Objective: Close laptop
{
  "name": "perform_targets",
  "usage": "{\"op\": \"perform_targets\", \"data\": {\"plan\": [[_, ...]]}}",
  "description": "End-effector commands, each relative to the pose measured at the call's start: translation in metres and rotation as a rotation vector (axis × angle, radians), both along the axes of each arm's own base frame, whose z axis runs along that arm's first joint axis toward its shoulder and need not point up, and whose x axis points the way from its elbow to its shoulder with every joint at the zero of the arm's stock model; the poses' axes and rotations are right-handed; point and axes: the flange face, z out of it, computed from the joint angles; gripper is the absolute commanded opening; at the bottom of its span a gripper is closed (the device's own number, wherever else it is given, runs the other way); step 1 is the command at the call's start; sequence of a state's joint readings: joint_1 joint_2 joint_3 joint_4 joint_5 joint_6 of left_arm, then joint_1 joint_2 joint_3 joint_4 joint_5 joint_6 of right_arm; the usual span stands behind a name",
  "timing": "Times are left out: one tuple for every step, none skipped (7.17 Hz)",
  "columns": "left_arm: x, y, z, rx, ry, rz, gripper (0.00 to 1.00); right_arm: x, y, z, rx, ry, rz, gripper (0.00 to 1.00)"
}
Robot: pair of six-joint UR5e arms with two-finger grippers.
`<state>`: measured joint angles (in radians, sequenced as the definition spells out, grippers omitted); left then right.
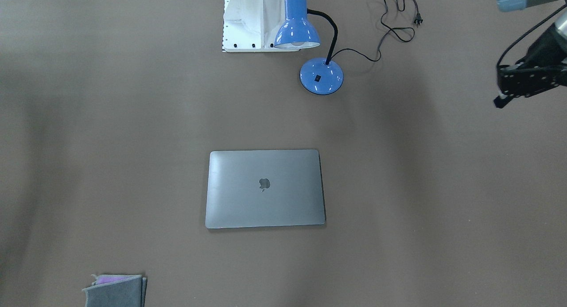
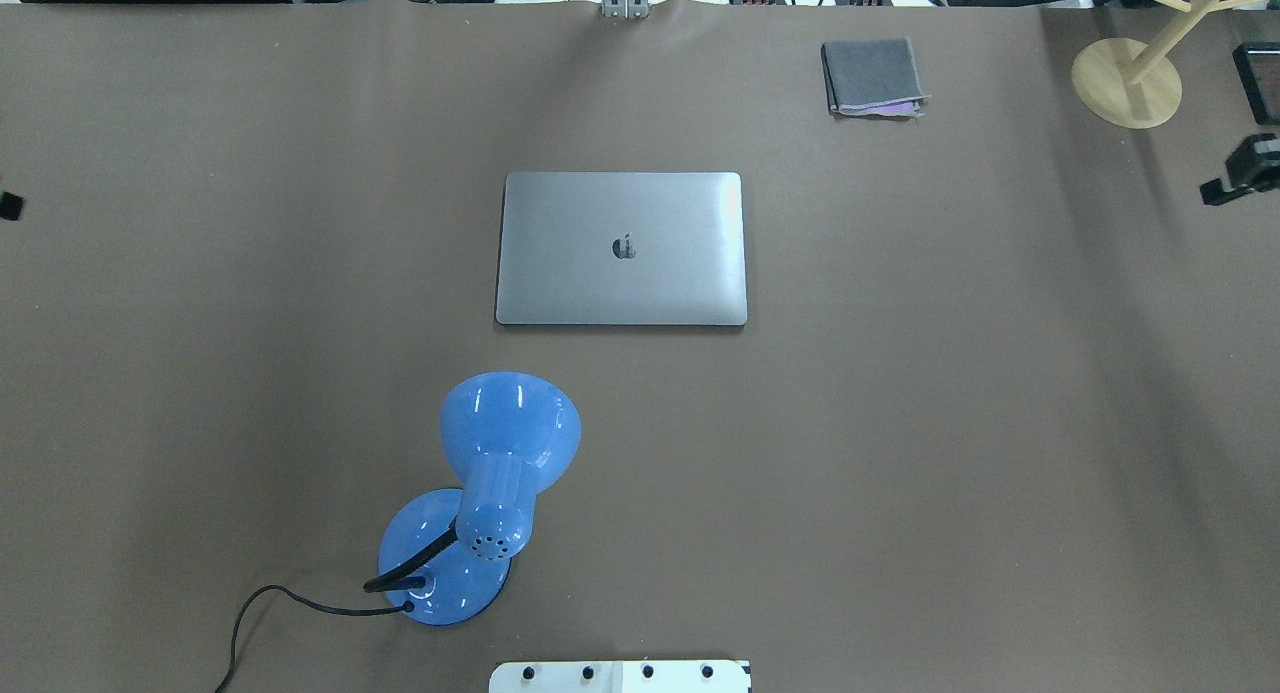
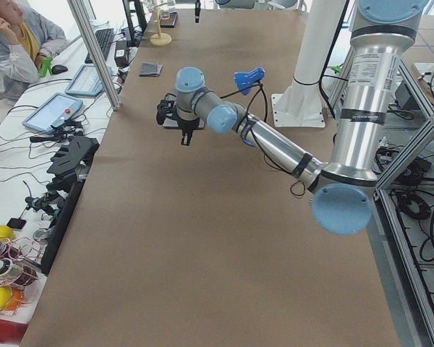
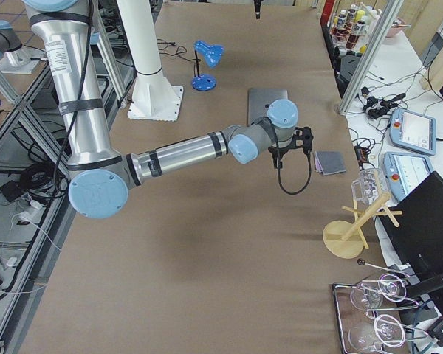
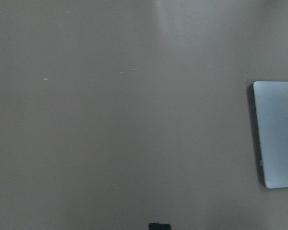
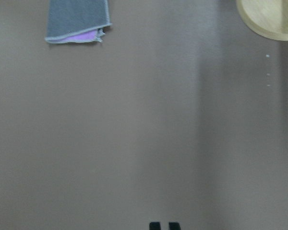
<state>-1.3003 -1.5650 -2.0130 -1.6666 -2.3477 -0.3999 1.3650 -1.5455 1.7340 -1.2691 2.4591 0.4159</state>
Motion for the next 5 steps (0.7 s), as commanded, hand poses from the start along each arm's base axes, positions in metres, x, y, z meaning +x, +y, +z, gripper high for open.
{"op": "perform_targets", "data": {"plan": [[-0.080,0.048,0.098,0.055,-0.097,0.073,0.54,0.043,0.030,0.061,0.055,0.179,-0.105,0.53],[-0.095,0.052,0.117,0.055,-0.110,0.076,0.93,0.060,0.028,0.069,0.039,0.248,-0.120,1.00],[-0.109,0.060,0.136,0.020,-0.114,0.051,0.97,0.059,0.025,0.062,0.026,0.242,-0.126,1.00],[-0.110,0.067,0.150,-0.017,-0.117,0.051,0.97,0.059,0.026,0.058,0.030,0.239,-0.126,1.00],[-0.110,0.067,0.158,-0.031,-0.119,0.052,0.97,0.059,0.028,0.052,0.038,0.233,-0.124,1.00]]}}
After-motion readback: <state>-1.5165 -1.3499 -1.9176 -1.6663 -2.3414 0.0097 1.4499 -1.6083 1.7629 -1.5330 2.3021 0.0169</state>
